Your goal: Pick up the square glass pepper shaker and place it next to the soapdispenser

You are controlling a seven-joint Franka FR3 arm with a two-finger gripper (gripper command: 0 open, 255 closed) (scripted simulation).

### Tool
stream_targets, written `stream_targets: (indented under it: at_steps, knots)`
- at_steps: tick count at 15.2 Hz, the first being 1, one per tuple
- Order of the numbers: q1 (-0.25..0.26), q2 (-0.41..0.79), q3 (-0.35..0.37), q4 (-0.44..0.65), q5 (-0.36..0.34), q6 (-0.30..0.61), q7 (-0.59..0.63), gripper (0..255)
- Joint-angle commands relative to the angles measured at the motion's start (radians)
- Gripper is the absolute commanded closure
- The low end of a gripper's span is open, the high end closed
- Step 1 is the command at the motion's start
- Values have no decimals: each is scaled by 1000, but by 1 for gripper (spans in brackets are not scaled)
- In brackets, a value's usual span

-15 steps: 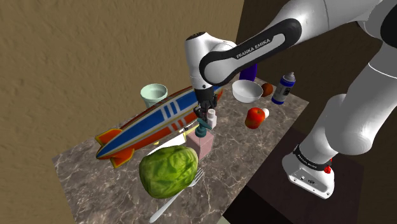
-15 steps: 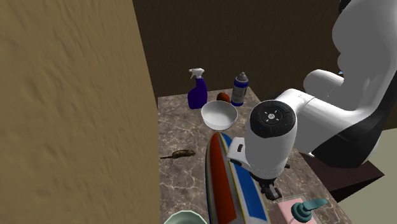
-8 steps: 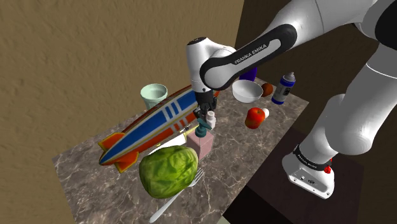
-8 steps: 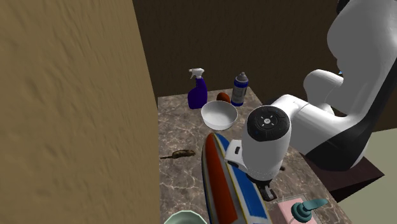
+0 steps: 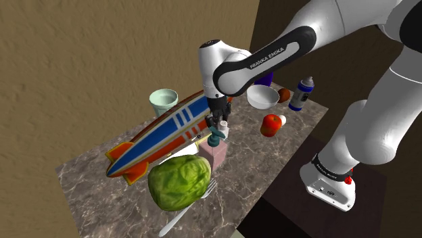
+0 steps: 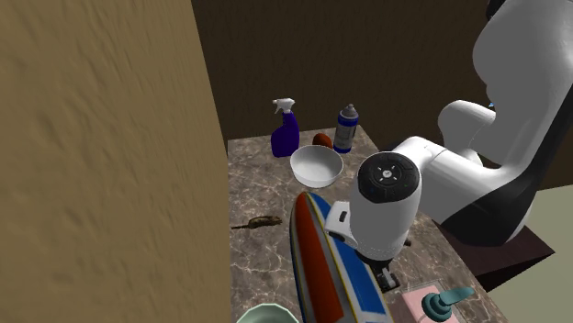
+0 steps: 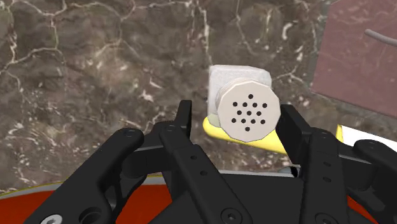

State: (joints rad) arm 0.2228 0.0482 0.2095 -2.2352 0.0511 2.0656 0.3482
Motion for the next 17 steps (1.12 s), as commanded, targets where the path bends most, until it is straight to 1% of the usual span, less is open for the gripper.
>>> stream_targets:
  at_steps: [1, 5, 9, 17]
  knots:
    - [2, 43, 3, -9, 1, 22, -5, 0]
    - [6, 41, 5, -6, 2, 18, 0, 0]
    - [2, 4, 1, 86, 6, -110, -4, 0]
    - [2, 4, 1, 86, 6, -110, -4, 0]
